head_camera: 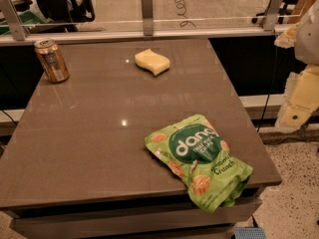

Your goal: Move sponge near green rice chip bag

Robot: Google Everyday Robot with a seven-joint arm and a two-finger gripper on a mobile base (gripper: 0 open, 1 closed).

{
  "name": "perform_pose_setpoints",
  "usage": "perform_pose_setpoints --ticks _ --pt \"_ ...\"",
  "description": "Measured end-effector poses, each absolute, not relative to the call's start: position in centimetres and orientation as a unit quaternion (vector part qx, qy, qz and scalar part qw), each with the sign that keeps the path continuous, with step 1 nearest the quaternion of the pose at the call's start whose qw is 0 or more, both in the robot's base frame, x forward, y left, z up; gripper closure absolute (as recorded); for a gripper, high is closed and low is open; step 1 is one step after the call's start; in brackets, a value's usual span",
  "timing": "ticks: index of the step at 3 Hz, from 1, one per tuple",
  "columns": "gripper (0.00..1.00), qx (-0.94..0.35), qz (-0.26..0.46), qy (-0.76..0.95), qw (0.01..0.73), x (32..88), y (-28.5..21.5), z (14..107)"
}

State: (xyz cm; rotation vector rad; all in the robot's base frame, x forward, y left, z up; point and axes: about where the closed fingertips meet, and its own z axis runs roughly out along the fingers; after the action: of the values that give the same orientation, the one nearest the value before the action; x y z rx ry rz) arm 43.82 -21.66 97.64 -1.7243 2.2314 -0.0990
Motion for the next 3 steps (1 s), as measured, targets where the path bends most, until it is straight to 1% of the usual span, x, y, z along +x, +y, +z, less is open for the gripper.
perform_pose_setpoints --ticks 1,2,3 --pt "0.00 -0.603 -0.035 0.781 0.159 43.8 -21.7 97.6" --pt "0.00 -0.604 -0.029 0.775 0.183 44.5 -21.5 97.8" --pt "0.00 -0.614 -0.011 0.752 0.241 49.0 -20.3 97.2"
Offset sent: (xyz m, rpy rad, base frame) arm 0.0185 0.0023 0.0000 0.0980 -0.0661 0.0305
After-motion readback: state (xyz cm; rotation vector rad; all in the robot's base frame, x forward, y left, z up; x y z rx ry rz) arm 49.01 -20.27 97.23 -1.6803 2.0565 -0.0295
